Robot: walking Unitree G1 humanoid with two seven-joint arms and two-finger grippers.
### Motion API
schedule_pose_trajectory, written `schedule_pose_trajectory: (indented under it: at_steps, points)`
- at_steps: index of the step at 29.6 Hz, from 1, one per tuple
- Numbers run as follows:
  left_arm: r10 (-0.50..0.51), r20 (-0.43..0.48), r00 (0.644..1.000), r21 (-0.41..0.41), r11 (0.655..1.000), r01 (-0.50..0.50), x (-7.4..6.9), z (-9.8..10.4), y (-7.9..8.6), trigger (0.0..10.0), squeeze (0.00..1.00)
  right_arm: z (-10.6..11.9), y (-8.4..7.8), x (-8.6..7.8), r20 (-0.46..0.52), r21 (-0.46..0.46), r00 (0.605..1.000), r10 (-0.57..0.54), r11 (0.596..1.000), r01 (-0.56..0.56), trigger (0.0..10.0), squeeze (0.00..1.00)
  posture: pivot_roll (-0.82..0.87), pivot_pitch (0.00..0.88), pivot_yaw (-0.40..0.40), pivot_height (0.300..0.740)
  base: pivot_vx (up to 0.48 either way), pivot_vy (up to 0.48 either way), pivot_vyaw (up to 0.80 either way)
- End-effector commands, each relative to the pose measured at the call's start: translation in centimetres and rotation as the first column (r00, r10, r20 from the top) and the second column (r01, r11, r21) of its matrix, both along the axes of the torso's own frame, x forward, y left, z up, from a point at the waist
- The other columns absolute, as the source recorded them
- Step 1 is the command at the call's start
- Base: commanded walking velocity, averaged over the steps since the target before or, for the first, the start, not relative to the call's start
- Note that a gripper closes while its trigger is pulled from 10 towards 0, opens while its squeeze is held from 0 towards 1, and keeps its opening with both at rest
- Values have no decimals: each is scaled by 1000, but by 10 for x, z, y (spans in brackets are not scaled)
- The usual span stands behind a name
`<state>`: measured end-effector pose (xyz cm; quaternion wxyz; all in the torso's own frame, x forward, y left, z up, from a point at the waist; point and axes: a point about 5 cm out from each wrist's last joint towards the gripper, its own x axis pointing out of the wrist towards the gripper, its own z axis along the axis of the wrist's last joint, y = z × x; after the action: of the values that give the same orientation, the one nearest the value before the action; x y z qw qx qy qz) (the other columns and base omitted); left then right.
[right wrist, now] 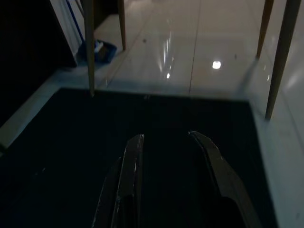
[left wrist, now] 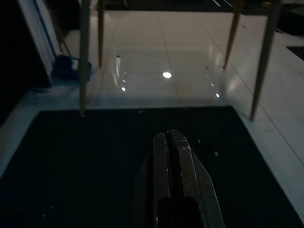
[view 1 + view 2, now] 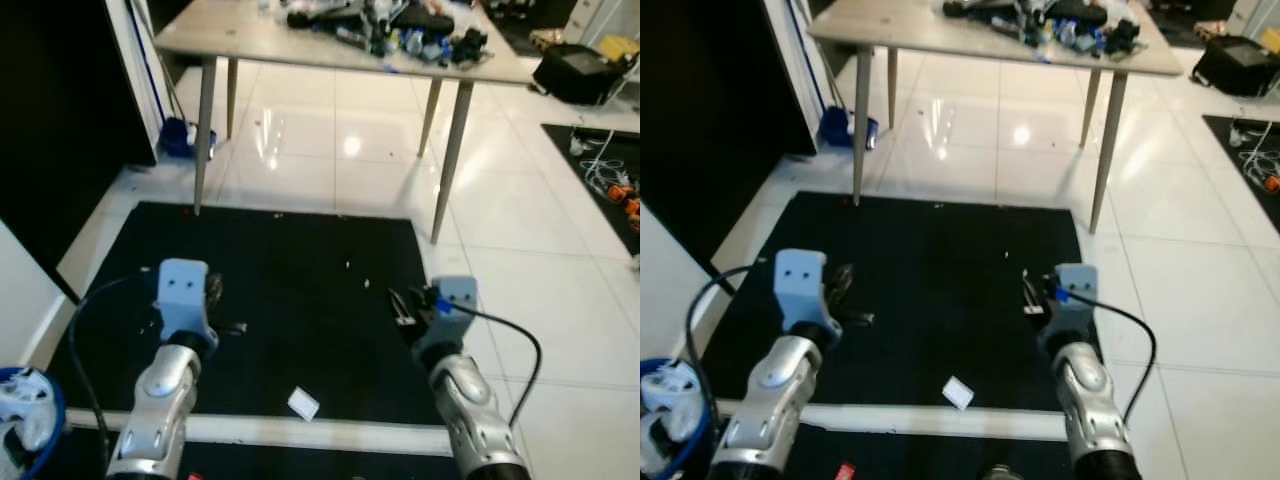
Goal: Picking trash to rubbish bin
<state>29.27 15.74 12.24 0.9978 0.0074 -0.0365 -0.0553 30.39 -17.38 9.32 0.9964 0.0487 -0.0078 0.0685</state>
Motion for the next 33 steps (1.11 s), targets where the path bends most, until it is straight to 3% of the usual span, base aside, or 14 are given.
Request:
schedule_pose_trajectory:
  at_steps: [1, 33]
  points:
    - [14, -28, 1000, 4, 1000, -14, -4, -7, 4, 10000, 0, -7, 4, -4, -29, 8, 1000, 7, 1000, -7, 10000, 0, 19, 147, -27, 740, 307, 0, 0]
    - [15, -21, 1000, 10, 1000, -15, -1, -5, 4, 10000, 0, -4, 4, -2, -20, 0, 1000, 4, 1000, -4, 10000, 0, 17, 149, -31, 740, 303, 0, 0]
